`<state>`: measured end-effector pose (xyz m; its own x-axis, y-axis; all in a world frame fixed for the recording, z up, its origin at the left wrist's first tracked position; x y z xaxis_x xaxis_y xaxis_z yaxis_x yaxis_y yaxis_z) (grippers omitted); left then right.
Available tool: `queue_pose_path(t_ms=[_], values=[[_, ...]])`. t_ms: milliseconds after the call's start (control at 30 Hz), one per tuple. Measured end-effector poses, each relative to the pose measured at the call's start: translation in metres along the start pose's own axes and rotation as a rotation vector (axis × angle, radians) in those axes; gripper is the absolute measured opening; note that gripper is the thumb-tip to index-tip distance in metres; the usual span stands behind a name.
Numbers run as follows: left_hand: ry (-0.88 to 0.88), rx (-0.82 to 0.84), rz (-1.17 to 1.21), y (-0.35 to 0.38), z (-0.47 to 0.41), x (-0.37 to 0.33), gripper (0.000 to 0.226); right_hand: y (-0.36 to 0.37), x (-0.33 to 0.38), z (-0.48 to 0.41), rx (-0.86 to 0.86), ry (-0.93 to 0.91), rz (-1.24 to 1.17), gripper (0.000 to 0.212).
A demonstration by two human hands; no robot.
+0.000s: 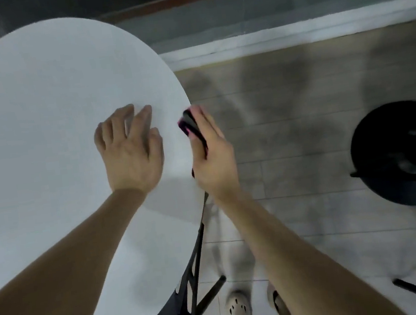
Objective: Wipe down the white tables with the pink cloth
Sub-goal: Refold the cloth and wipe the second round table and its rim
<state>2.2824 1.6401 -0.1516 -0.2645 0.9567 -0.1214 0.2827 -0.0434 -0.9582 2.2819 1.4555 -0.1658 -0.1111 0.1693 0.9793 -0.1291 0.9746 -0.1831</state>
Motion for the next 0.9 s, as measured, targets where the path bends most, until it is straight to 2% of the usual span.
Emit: queue_pose_path(t_ms=[100, 167, 267, 367, 467, 533, 600, 733, 800, 900], values=[[0.001, 0.024, 0.008, 0.001, 0.0, 0.0, 0.043, 0.022, -0.004, -0.125, 0.134, -0.04, 0.012, 0.046], [-0.015, 0.042, -0.004, 0.003, -0.001, 0.001, 0.044, 0.037, -0.006, -0.161, 0.187, -0.033, 0.024, 0.044], [-0.037, 0.058, -0.015, 0.001, -0.001, 0.001, 0.044, 0.033, -0.003, -0.139, 0.154, 0.002, 0.013, 0.045], [-0.021, 0.056, -0.008, -0.002, 0.0, -0.001, 0.044, 0.003, -0.002, -0.058, 0.069, 0.022, 0.058, 0.046], [-0.02, 0.073, -0.02, -0.001, 0.0, -0.001, 0.047, -0.009, 0.003, 0.002, 0.092, 0.034, 0.087, 0.05], [-0.019, 0.08, -0.016, 0.0, 0.0, 0.0, 0.047, -0.002, 0.002, -0.02, 0.155, 0.036, 0.045, 0.049], [-0.021, 0.083, -0.004, 0.001, 0.002, 0.001, 0.046, 0.016, 0.001, -0.081, 0.232, 0.023, 0.013, 0.048], [-0.032, 0.081, 0.04, 0.0, 0.003, 0.001, 0.046, 0.072, 0.005, -0.209, 0.446, -0.177, 0.15, 0.049], [-0.042, 0.089, 0.035, -0.001, 0.003, 0.0, 0.046, 0.086, 0.012, -0.223, 0.487, -0.236, 0.189, 0.05], [-0.045, 0.111, 0.047, -0.004, 0.005, -0.002, 0.046, 0.059, 0.015, -0.181, 0.452, -0.209, 0.119, 0.049]])
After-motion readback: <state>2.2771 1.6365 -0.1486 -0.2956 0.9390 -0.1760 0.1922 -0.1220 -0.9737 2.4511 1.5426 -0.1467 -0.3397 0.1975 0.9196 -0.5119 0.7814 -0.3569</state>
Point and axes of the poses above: each hand's wrist, its own z-axis away from the middle knuckle, its own y-axis out of the palm, x = y × z, the point moved 10 cm from there along -z, towards the middle knuckle, and after that the axes turned 11 degrees about -y, right-handed, at the moved point
